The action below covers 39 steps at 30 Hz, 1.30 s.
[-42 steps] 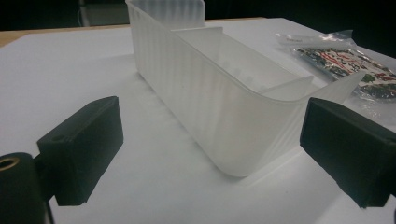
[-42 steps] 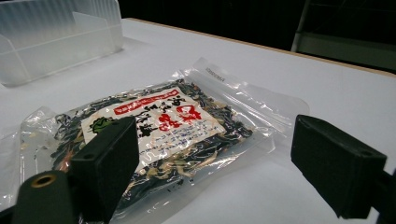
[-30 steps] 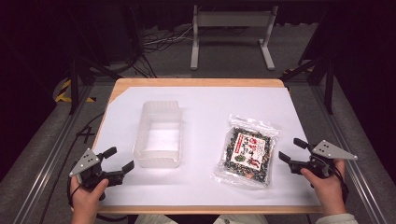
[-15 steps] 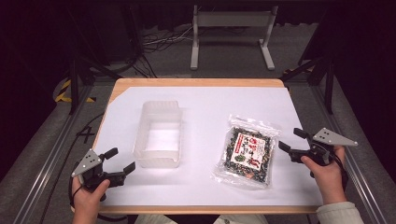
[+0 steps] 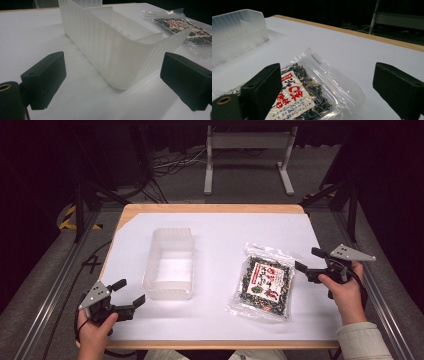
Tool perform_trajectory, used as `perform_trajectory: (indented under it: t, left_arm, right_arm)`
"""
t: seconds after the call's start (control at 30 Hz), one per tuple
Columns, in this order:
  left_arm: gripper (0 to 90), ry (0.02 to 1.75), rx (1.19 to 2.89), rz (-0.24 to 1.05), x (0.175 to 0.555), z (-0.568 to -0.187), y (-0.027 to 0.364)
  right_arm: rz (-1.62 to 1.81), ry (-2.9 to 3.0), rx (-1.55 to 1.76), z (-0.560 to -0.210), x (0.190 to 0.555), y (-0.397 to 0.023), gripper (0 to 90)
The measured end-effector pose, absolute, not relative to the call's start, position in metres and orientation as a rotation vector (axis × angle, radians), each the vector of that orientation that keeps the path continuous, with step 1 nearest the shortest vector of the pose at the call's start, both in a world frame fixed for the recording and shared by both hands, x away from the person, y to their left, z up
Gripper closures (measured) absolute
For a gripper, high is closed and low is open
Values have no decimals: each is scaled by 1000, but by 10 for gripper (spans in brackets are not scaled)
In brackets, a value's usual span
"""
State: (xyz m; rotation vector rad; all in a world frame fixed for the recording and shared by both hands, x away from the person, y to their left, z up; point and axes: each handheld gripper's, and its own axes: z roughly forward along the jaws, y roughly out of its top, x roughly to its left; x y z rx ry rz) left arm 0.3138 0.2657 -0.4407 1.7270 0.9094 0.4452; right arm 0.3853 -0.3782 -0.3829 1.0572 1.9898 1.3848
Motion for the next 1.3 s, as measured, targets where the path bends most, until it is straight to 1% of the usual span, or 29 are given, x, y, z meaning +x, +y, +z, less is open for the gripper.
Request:
perform_trajectory:
  t: [0.27,0.37,0.43,0.5,0.8,0.87,0.93,1.0,1.3]
  left_arm:
    - [73,912,1730,445,314,-441,266]
    - [75,907,1733,446,314,-441,266]
    - [75,908,1733,445,314,-441,265]
    - [74,911,1730,447,314,-441,265]
    - [74,908,1734,443,314,-441,265]
    - [74,912,1729,440,313,-441,265]
    - [74,910,1732,441,314,-441,266]
    - [73,908,1733,444,314,-442,266]
    - [73,904,1738,447,314,-442,266]
  right_arm:
    - [1381,1972,1064,-379,397,-377,74]
    - [1378,1983,1078,-380,403,-376,59]
    - [1341,2008,1058,-382,409,-375,26]
    - [1322,2003,1059,-385,414,-375,27]
    - [1259,2032,1114,-398,430,-374,58]
    - [1238,2035,1142,-403,434,-375,94]
    - [1244,2036,1164,-406,437,-377,100]
    - [1265,2056,1186,-410,441,-380,136]
    - [1245,2117,1240,-428,446,-380,179]
